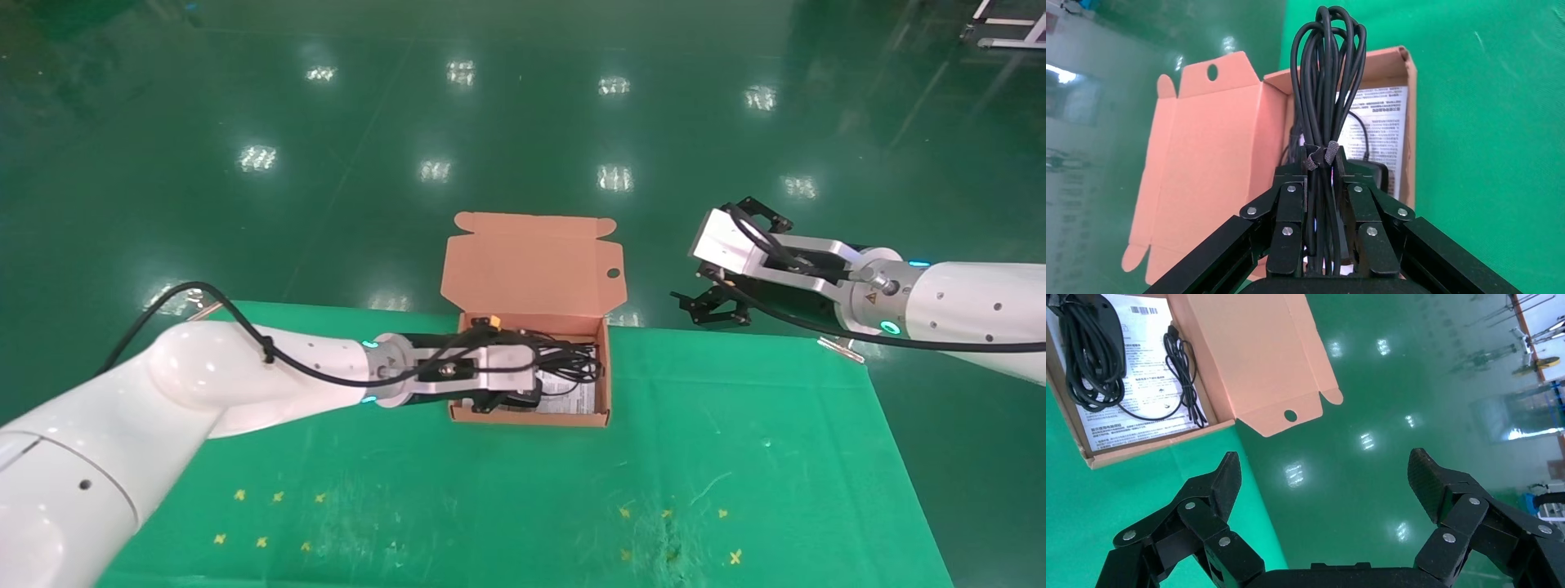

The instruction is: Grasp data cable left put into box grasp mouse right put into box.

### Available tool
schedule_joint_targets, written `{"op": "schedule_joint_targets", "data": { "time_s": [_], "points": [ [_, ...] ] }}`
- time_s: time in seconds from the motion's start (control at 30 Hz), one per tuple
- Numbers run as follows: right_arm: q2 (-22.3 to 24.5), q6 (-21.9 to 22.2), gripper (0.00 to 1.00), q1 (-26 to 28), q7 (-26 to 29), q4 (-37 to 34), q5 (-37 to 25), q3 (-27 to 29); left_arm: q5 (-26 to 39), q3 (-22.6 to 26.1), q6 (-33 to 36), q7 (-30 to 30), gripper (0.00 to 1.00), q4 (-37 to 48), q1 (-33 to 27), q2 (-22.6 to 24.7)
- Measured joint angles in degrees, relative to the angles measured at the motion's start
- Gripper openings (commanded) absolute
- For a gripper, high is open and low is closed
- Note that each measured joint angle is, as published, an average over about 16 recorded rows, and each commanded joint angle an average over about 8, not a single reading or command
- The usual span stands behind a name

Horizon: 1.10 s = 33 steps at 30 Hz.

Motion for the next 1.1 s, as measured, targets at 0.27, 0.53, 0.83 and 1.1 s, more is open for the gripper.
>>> {"op": "schedule_joint_targets", "data": {
  "time_s": [0.27, 0.53, 0.83, 1.1],
  "points": [
    [0.1, 0.02, 1.0, 0.02, 0.19, 0.21, -0.18, -0.05, -0.69, 0.35, 0.26, -0.22, 1.0, 0.38, -0.16, 0.02],
    [0.08, 0.16, 1.0, 0.27, 0.09, 0.0, -0.09, 0.1, -0.56, 0.0, 0.1, -0.47, 1.0, -0.53, -0.5, -0.88],
    [0.78, 0.43, 1.0, 2.84, -0.21, -0.06, -0.17, 1.22, -1.64, -1.46, -0.8, -2.94, 1.0, -3.49, -4.33, -4.2],
    [1.69, -0.63, 1.0, 4.94, -0.71, 0.29, 0.29, 2.76, -3.39, -3.66, -0.7, -5.89, 1.0, -6.61, -7.57, -7.63]
  ]
}}
